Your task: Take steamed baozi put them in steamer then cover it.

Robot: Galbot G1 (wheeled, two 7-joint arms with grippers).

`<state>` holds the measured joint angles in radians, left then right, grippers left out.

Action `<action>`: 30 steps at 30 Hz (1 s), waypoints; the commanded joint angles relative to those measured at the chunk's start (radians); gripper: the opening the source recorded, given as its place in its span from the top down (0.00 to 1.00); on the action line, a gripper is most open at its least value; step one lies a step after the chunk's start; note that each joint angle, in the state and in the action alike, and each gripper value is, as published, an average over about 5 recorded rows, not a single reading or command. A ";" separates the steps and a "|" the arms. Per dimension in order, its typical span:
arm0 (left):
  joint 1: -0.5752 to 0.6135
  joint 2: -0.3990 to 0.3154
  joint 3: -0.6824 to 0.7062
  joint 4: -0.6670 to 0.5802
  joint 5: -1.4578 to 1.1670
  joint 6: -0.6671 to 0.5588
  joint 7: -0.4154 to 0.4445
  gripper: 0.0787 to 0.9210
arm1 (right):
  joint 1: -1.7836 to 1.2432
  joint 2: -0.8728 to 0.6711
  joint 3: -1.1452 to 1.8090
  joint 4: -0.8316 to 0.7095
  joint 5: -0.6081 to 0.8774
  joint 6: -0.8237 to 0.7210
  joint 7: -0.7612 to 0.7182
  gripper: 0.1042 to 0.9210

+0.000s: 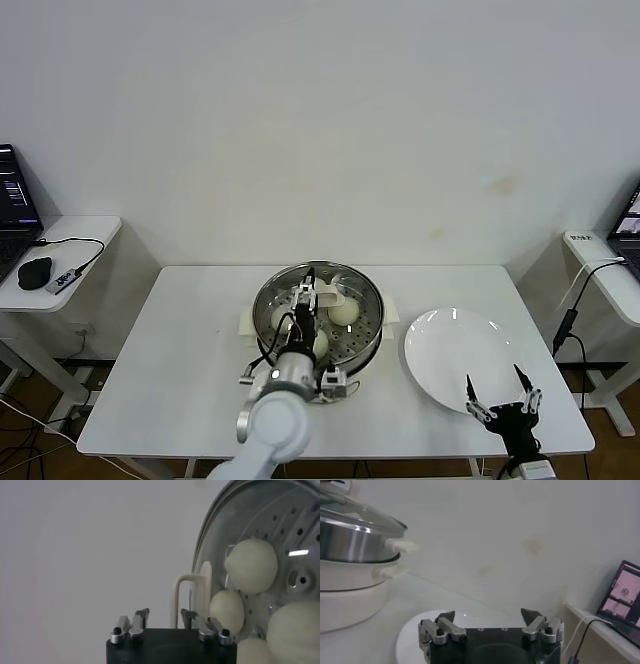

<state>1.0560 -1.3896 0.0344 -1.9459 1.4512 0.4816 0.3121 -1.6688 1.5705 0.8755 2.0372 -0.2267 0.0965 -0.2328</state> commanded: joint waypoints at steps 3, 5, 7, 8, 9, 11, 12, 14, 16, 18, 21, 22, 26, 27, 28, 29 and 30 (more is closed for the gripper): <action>0.244 0.114 -0.078 -0.304 -0.275 -0.114 -0.184 0.15 | 0.006 -0.006 0.001 -0.021 0.016 0.004 0.002 0.12; 0.298 0.124 -0.117 -0.347 -0.378 -0.131 -0.222 0.13 | 0.008 -0.006 -0.005 -0.024 0.021 0.005 0.003 0.12; 0.355 0.135 -0.173 -0.383 -0.539 -0.149 -0.279 0.12 | 0.007 -0.008 -0.011 -0.021 0.028 0.006 0.004 0.12; 0.387 0.142 -0.212 -0.395 -0.649 -0.171 -0.316 0.12 | 0.006 -0.010 -0.013 -0.019 0.033 0.006 0.004 0.12; 0.416 0.149 -0.255 -0.402 -0.764 -0.199 -0.358 0.12 | 0.003 -0.013 -0.016 -0.015 0.038 0.006 0.004 0.12; 0.475 0.163 -0.359 -0.397 -1.047 -0.288 -0.438 0.12 | -0.004 -0.022 -0.019 -0.008 0.052 0.008 0.004 0.12; 0.499 0.166 -0.406 -0.389 -1.175 -0.335 -0.470 0.12 | -0.007 -0.026 -0.021 -0.007 0.058 0.008 0.004 0.12; 0.551 0.164 -0.501 -0.369 -1.403 -0.407 -0.519 0.12 | -0.014 -0.037 -0.027 -0.005 0.071 0.008 0.004 0.12; 0.595 0.153 -0.562 -0.348 -1.559 -0.449 -0.559 0.12 | -0.021 -0.050 -0.036 -0.007 0.085 0.008 0.003 0.12; 0.626 0.147 -0.597 -0.320 -1.682 -0.471 -0.584 0.12 | -0.031 -0.069 -0.048 -0.010 0.111 0.011 0.003 0.12; 0.661 0.142 -0.617 -0.267 -1.772 -0.532 -0.602 0.12 | -0.056 -0.120 -0.073 -0.017 0.170 0.021 0.002 0.12; 0.673 0.140 -0.619 -0.250 -1.779 -0.555 -0.603 0.12 | -0.065 -0.140 -0.079 -0.020 0.194 0.028 0.003 0.12; 0.727 0.111 -0.604 -0.195 -1.778 -0.624 -0.590 0.12 | -0.099 -0.209 -0.091 -0.029 0.291 0.064 0.017 0.12; 0.737 0.102 -0.596 -0.185 -1.775 -0.641 -0.583 0.12 | -0.106 -0.221 -0.095 -0.031 0.311 0.071 0.023 0.12; 0.747 0.091 -0.588 -0.176 -1.770 -0.656 -0.574 0.12 | -0.114 -0.232 -0.101 -0.033 0.334 0.077 0.029 0.12; 0.756 0.081 -0.581 -0.168 -1.764 -0.668 -0.563 0.12 | -0.122 -0.244 -0.110 -0.035 0.356 0.084 0.036 0.12; 0.765 0.073 -0.576 -0.163 -1.759 -0.675 -0.553 0.12 | -0.128 -0.252 -0.119 -0.038 0.374 0.091 0.042 0.12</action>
<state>1.6451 -1.2700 -0.4523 -2.1914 0.1024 0.0216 -0.1812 -1.7342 1.4445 0.8049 2.0075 -0.0521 0.1363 -0.2193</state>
